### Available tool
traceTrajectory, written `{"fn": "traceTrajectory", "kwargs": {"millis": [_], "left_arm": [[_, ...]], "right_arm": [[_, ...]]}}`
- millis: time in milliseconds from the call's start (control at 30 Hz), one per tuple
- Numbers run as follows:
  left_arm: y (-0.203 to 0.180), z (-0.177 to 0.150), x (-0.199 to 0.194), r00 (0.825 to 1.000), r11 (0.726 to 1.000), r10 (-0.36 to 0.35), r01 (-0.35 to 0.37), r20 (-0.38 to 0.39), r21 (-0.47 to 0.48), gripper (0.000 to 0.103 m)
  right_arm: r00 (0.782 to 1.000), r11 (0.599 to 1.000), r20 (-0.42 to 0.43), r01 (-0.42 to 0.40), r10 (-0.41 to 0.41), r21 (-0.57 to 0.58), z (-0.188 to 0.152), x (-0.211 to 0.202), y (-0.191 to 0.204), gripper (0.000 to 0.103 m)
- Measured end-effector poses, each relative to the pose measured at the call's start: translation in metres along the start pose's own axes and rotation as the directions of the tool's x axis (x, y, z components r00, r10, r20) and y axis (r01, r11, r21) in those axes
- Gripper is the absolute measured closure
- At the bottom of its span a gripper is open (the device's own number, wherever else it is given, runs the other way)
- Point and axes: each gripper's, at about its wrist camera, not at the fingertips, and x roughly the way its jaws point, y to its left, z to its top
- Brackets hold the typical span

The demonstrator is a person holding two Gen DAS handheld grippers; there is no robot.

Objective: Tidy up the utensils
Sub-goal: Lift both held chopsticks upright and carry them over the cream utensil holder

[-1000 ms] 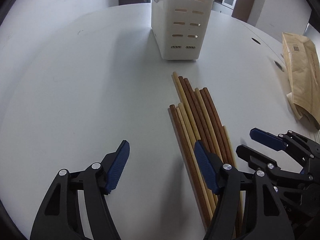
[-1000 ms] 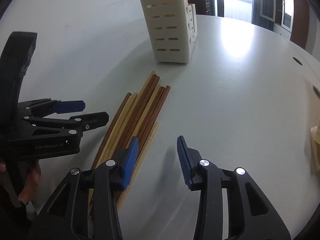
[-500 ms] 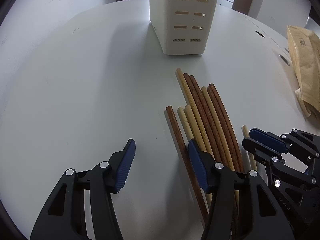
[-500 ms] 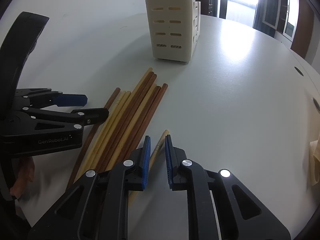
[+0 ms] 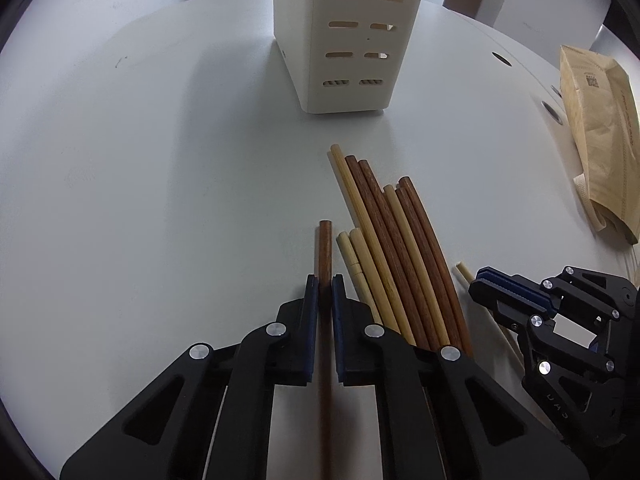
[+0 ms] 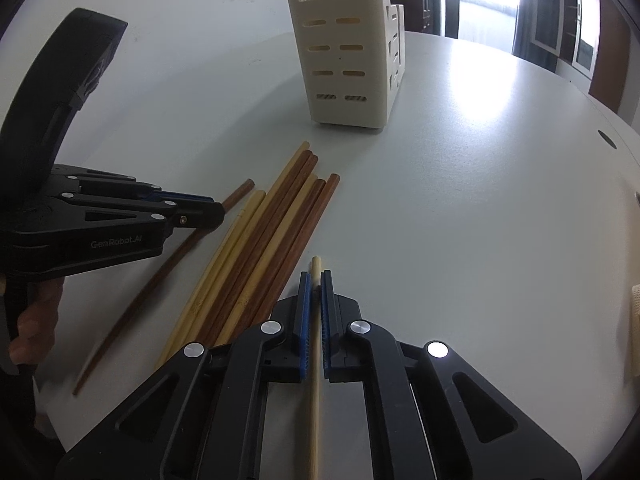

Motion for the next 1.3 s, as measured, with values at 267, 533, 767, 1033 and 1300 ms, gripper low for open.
{"fn": "traceTrajectory", "kwargs": {"millis": [267,533,767,1033,1300], "left_arm": [[0.006,-0.002,-0.039,0.986,0.992,-0.125,0.124,0.108,0.019,0.097],[0.002,0.002,-0.091,0.948,0.986,-0.162,0.162,0.275,0.023,0.097],[-0.003,0.008,-0.131,0.914,0.987,-0.156,0.154,0.374,0.036,0.097],[-0.016,0.021,-0.159,0.891,0.991,-0.130,0.115,0.435,0.061,0.097],[-0.026,0.038,-0.190,0.857,0.994,-0.105,0.072,0.505,0.083,0.097]], "right_arm": [[0.960,0.986,0.241,-0.157,0.141,0.049,0.009,-0.054,-0.024,0.098],[0.879,0.984,0.455,-0.176,0.142,0.033,0.029,-0.111,-0.037,0.098],[0.870,0.991,0.481,-0.133,0.112,0.011,0.048,-0.131,-0.033,0.098],[0.854,0.993,0.510,-0.117,0.107,-0.012,0.067,-0.145,-0.026,0.098],[0.836,0.992,0.534,-0.122,0.123,-0.038,0.090,-0.155,-0.026,0.098]]}}
